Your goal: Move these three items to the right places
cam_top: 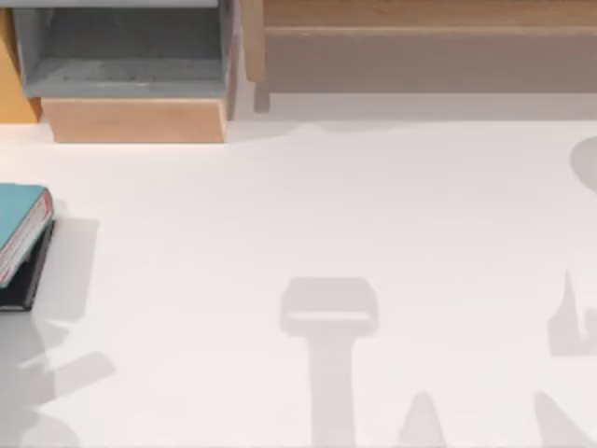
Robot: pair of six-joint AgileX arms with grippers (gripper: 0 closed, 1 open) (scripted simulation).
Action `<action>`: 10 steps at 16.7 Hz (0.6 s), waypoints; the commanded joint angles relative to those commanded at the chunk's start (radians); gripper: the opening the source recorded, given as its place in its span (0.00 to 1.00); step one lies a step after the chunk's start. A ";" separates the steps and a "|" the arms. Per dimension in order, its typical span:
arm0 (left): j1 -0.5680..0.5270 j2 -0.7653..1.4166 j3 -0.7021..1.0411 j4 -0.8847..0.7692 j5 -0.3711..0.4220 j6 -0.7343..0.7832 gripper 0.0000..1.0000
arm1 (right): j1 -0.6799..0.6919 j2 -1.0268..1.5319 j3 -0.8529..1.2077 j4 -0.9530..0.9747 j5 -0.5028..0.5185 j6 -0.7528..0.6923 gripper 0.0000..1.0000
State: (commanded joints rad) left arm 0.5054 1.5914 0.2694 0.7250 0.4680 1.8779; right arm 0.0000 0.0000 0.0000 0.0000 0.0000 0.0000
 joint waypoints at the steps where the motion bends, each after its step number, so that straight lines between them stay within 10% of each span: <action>1: 0.000 0.000 0.000 0.000 0.000 0.000 0.00 | 0.000 0.000 0.000 0.000 0.000 0.000 1.00; 10: -0.011 0.028 0.012 0.019 -0.009 -0.007 0.08 | 0.000 0.000 0.000 0.000 0.000 0.000 1.00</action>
State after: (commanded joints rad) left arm 0.4941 1.6199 0.2816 0.7444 0.4591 1.8712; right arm 0.0000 0.0000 0.0000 0.0000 0.0000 0.0000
